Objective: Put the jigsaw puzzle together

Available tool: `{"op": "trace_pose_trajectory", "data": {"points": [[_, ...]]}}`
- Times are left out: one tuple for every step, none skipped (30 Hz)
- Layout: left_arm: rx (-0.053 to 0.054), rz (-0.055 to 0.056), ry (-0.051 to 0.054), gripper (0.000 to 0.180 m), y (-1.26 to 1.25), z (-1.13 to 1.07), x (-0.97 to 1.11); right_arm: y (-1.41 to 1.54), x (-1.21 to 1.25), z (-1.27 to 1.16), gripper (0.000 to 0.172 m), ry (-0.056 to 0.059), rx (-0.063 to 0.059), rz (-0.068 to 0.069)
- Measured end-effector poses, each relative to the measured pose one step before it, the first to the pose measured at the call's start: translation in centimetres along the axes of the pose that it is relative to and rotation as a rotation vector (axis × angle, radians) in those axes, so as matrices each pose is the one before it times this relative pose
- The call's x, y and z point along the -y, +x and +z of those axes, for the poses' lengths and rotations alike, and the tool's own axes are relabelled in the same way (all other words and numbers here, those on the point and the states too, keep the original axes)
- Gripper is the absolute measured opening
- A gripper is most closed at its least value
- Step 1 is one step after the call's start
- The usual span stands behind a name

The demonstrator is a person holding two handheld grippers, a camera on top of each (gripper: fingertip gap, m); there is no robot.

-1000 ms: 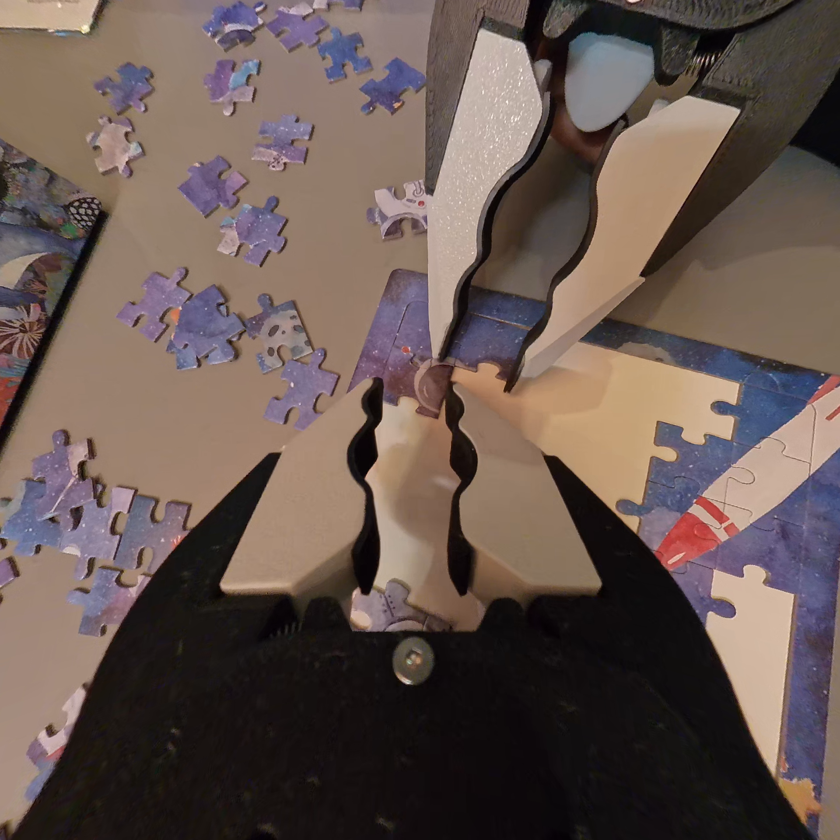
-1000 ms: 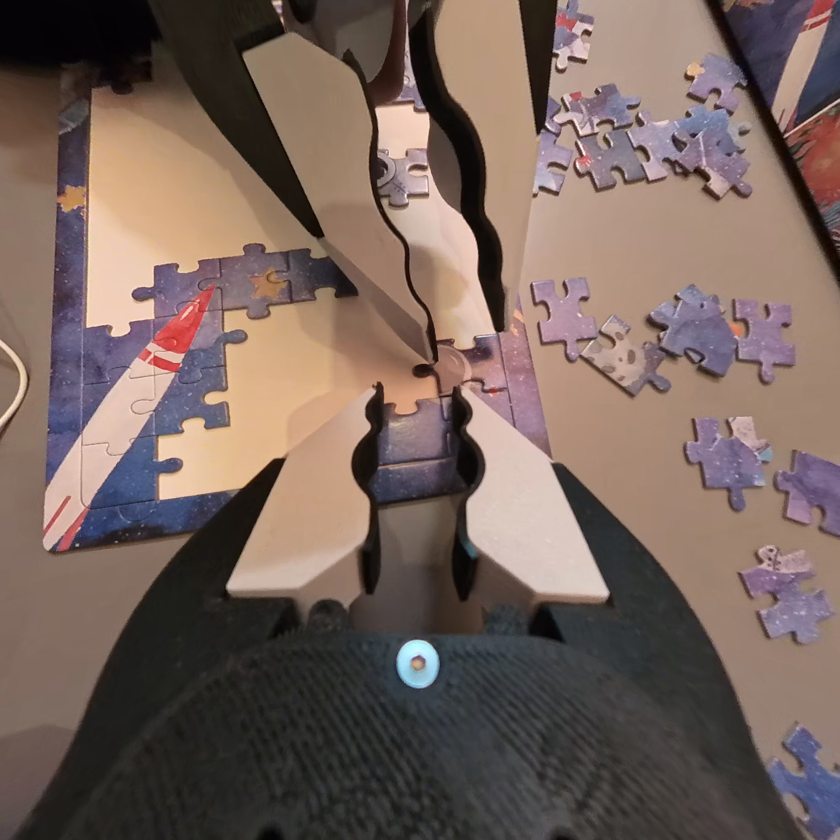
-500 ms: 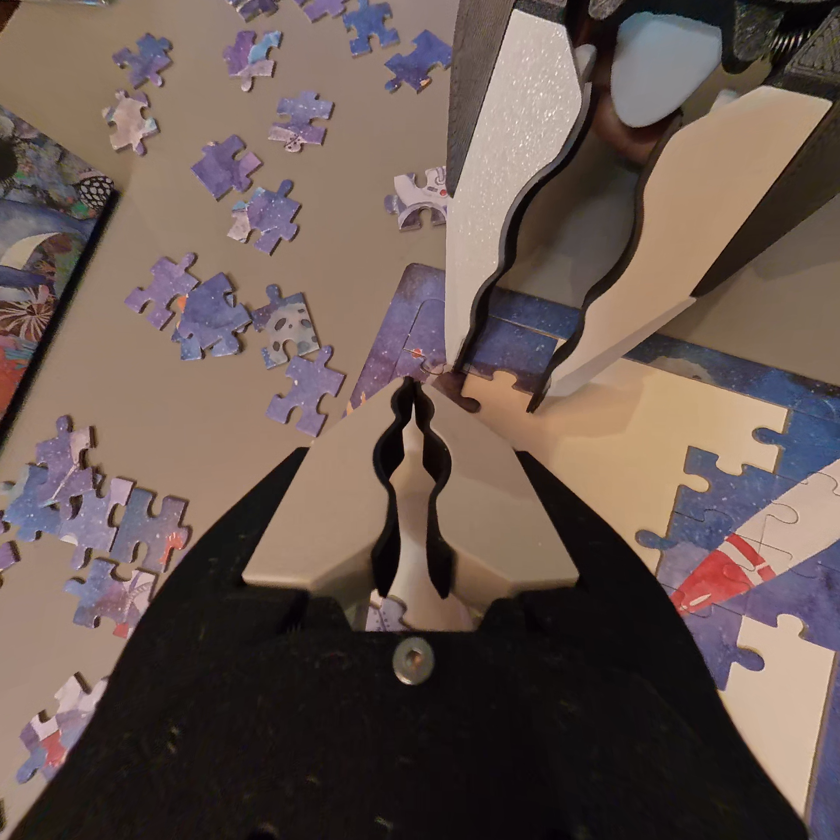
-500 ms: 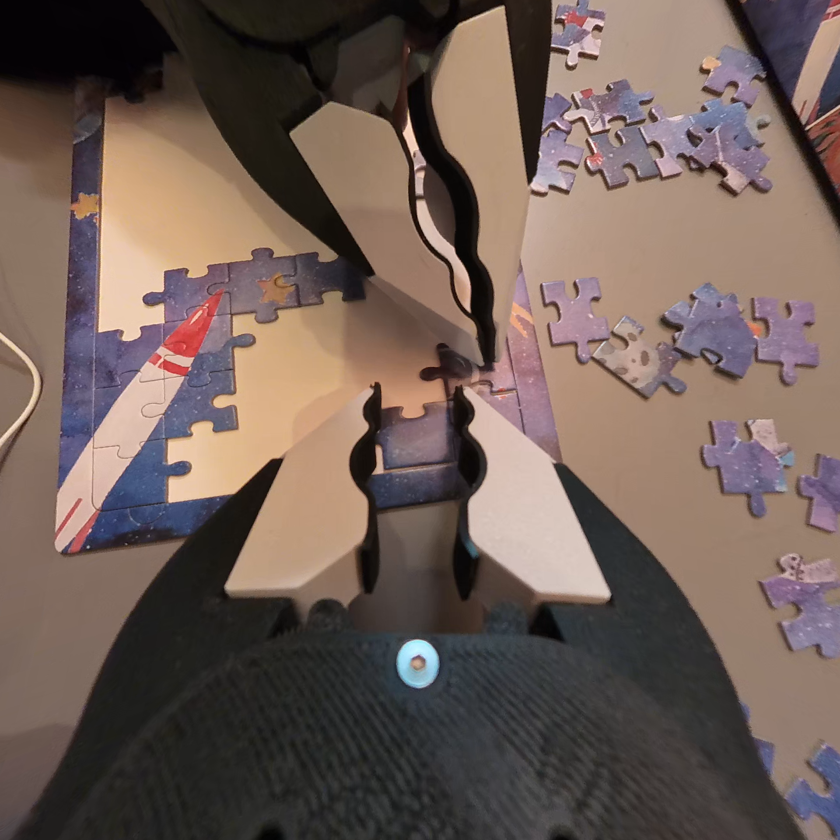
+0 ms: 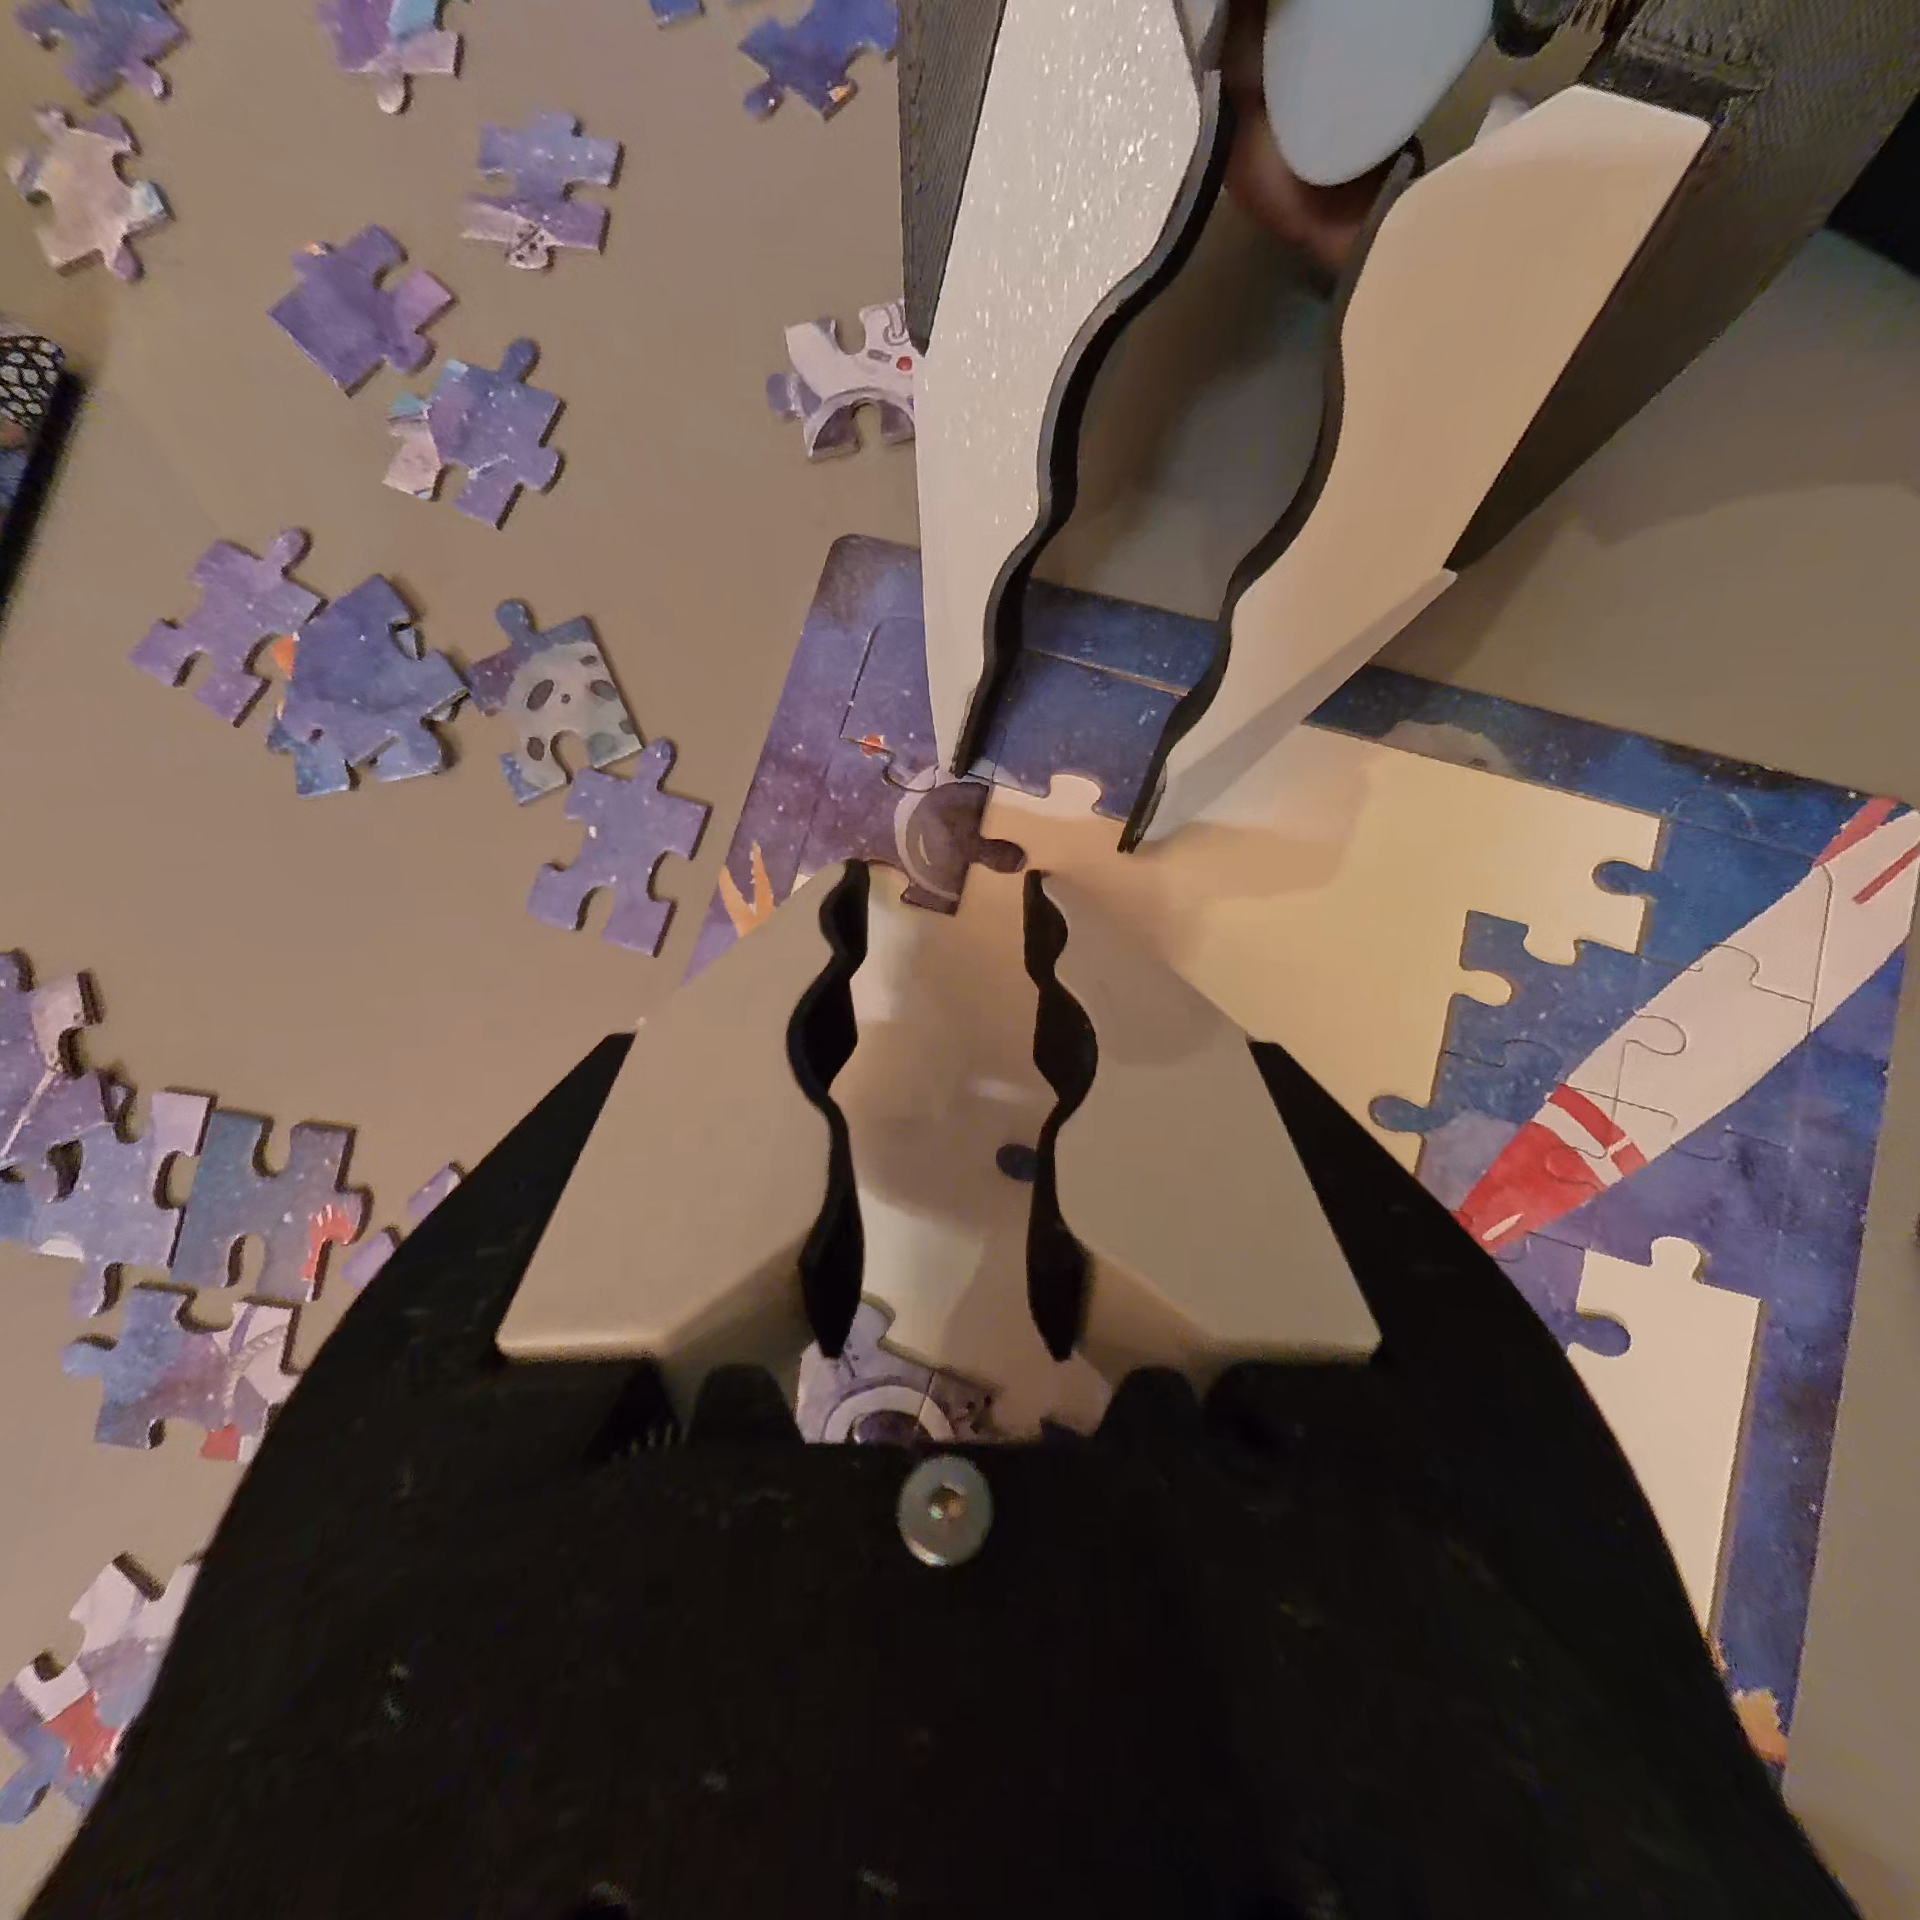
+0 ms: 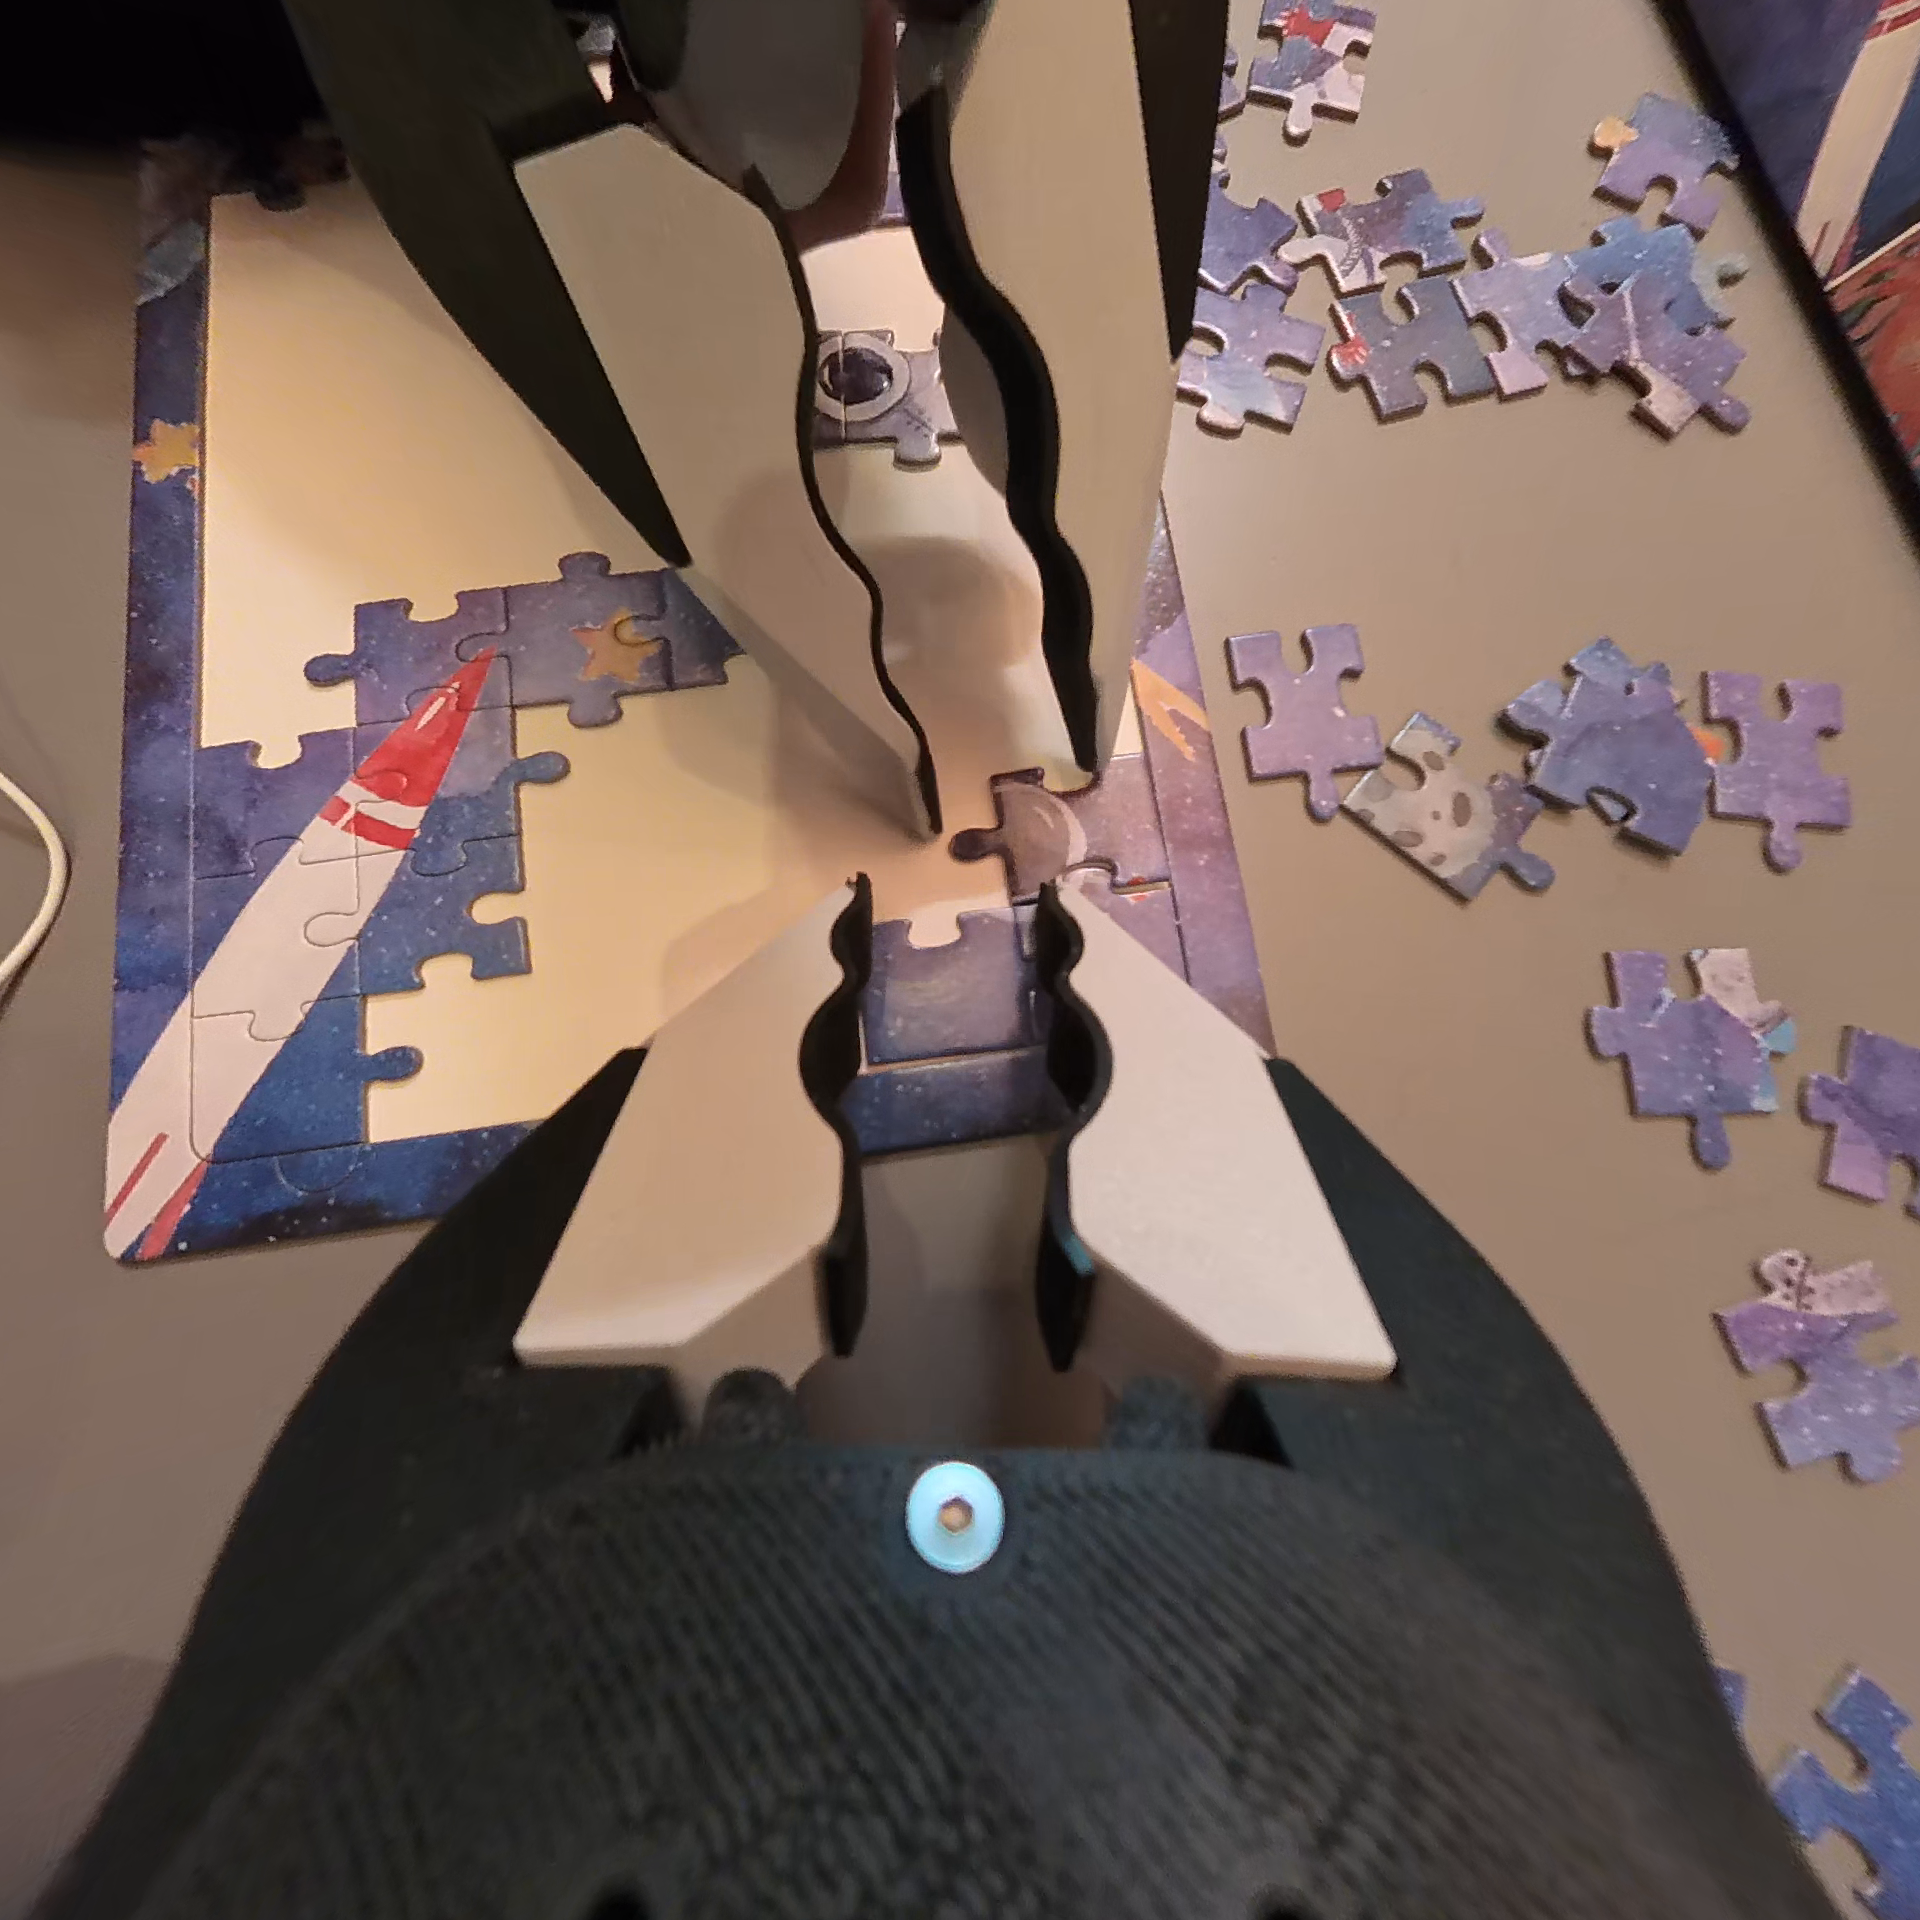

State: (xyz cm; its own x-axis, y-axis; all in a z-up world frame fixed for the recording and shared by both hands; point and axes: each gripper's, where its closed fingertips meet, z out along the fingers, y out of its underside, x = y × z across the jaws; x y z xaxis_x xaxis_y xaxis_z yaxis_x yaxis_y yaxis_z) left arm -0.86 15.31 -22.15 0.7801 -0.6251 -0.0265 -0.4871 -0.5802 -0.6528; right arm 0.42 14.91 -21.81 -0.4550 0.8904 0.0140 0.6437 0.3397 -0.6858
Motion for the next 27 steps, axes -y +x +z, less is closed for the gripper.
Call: {"op": "trace_pose_trajectory", "data": {"points": [[0.0012,-0.0022,0.0040,0.028,-0.023,0.026,0.053,0.027,-0.021,-0.039,0.030,-0.0013,-0.0018,-0.0001],[0.0022,-0.0003,0.0027,0.028,-0.036,0.015,0.032,0.101,-0.051,-0.052,0.030,-0.0015,-0.0042,0.0016],[0.0021,0.0012,0.0022,0.029,-0.031,0.010,0.025,0.122,-0.079,-0.059,0.030,-0.0020,-0.0044,0.0041],[0.0023,0.0008,0.0020,0.029,-0.037,0.006,0.034,0.097,-0.073,-0.075,0.030,-0.0007,-0.0015,0.0063],[0.0016,0.0009,0.0014,0.029,-0.015,0.009,0.019,0.079,-0.039,-0.065,0.031,0.0007,-0.0001,0.0070],[0.0009,0.0012,0.0013,0.029,-0.007,0.015,0.011,0.061,-0.039,-0.039,0.032,0.0007,0.0003,0.0067],[0.0005,0.0012,0.0012,0.029,-0.001,0.014,0.009,0.014,-0.014,-0.012,0.032,0.0022,0.0033,0.0069],[0.0005,0.0018,0.0020,0.029,0.000,0.007,0.021,-0.024,0.000,-0.020,0.033,0.0031,0.0054,0.0075],[0.0016,0.0019,0.0019,0.029,-0.023,0.002,0.015,0.001,-0.005,-0.031,0.034,0.0017,0.0037,0.0079],[0.0021,0.0013,0.0011,0.029,-0.018,0.001,0.009,0.048,-0.036,-0.058,0.034,0.0010,0.0017,0.0079],[0.0017,0.0007,0.0006,0.030,-0.021,0.008,0.014,0.048,-0.026,-0.060,0.036,0.0025,0.0025,0.0083],[0.0013,-0.0006,0.0011,0.030,-0.006,0.019,0.013,0.019,-0.005,-0.024,0.036,0.0040,0.0050,0.0089],[0.0002,-0.0004,0.0013,0.029,0.008,0.013,0.023,-0.007,0.020,-0.016,0.036,0.0041,0.0056,0.0080],[0.0004,0.0001,0.0004,0.029,-0.013,0.008,0.011,-0.007,0.024,0.010,0.036,0.0032,0.0035,0.0050],[0.0007,0.0002,0.0000,0.030,-0.006,-0.013,0.001,0.003,0.017,0.002,0.037,0.0017,0.0011,0.0012],[0.0012,0.0003,0.0003,0.030,-0.027,-0.002,-0.001,0.004,-0.010,0.005,0.036,0.0001,-0.0008,-0.0009],[0.0003,0.0004,0.0001,0.030,0.006,-0.001,0.001,0.006,0.012,0.004,0.036,-0.0007,-0.0013,-0.0017],[0.0009,0.0012,0.0000,0.030,0.000,-0.005,0.011,0.000,-0.006,0.007,0.036,-0.0014,-0.0017,-0.0031],[0.0010,0.0019,0.0002,0.030,0.007,-0.007,-0.004,-0.018,0.026,0.012,0.036,-0.0013,-0.0018,-0.0051],[-0.0001,0.0003,0.0001,0.030,-0.002,0.001,0.001,-0.053,0.068,0.025,0.037,0.0011,-0.0008,-0.0066],[-0.0008,-0.0011,-0.0001,0.030,0.005,0.001,-0.001,-0.066,0.166,0.041,0.037,0.0065,0.0002,-0.0068],[-0.0010,-0.0011,0.0005,0.030,0.007,0.003,-0.009,-0.086,0.260,0.027,0.037,0.0118,0.0010,-0.0059],[-0.0013,-0.0016,0.0003,0.030,-0.013,0.005,-0.010,-0.043,0.277,0.028,0.037,0.0137,-0.0003,-0.0041],[-0.0016,-0.0020,0.0003,0.030,0.006,-0.004,-0.004,0.030,0.260,0.016,0.040,0.0127,-0.0034,-0.0025],[-0.0012,-0.0015,0.0002,0.030,-0.008,0.000,-0.001,0.072,0.195,0.006,0.041,0.0106,-0.0053,-0.0012],[-0.0008,-0.0008,0.0002,0.030,0.009,0.005,-0.009,0.057,0.180,0.021,0.044,0.0103,-0.0027,0.0010],[0.0000,-0.0008,0.0003,0.030,0.000,0.007,0.010,-0.016,0.154,0.063,0.046,0.0105,0.0027,0.0044]]}}
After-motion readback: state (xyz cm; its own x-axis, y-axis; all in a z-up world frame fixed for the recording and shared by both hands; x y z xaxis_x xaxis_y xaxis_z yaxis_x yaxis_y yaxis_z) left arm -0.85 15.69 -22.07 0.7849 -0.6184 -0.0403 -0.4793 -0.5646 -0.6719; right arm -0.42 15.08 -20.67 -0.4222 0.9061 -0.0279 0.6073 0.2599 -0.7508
